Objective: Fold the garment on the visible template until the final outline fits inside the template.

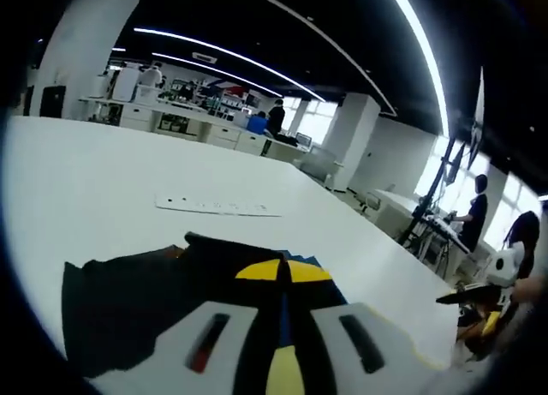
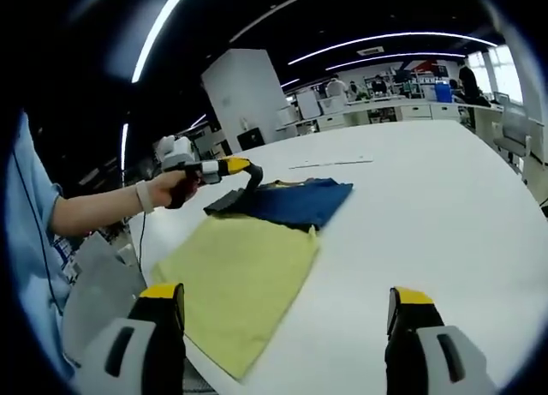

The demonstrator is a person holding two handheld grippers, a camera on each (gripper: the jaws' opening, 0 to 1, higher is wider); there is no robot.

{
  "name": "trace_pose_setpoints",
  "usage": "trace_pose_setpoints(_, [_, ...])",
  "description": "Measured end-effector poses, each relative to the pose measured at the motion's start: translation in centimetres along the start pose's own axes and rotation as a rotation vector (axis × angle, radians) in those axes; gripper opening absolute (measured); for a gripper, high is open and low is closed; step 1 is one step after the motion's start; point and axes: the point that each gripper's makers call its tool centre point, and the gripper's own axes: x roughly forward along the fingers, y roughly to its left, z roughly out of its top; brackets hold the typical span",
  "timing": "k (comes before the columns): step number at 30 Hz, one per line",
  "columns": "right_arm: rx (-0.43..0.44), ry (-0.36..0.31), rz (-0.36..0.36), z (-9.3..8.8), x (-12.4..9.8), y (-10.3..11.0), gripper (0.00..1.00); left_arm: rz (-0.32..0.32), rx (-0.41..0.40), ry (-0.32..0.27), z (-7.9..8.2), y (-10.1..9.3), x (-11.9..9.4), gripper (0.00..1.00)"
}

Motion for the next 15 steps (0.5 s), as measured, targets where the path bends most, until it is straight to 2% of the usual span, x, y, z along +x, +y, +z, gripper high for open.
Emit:
trace_pose_setpoints(2, [0.007, 0.007, 0.004, -0.2, 0.3, 0.0, 1.0, -0.026, 0.017, -0.004, -0.5, -0.8, 1.1, 0.0])
trace_pose_setpoints(8, [0.022, 0.014, 0.016, -0.3, 0.8, -0.2, 1.0, -0.126, -0.006, 0.019, -2.6, -3.8, 3.2, 0.0])
trace_pose_setpoints(12, [0.031, 0.015, 0.015, -0.4, 0.8, -0.5, 1.0, -0.156, 0.0, 0.031, -3.6, -4.8, 4.1, 0.0])
trace_pose_setpoints(15, [0.056, 0.002, 0.026, -0.4, 0.8, -0.4, 1.0, -0.176, -0.033, 0.058, -4.9, -4.9, 5.0, 0.0])
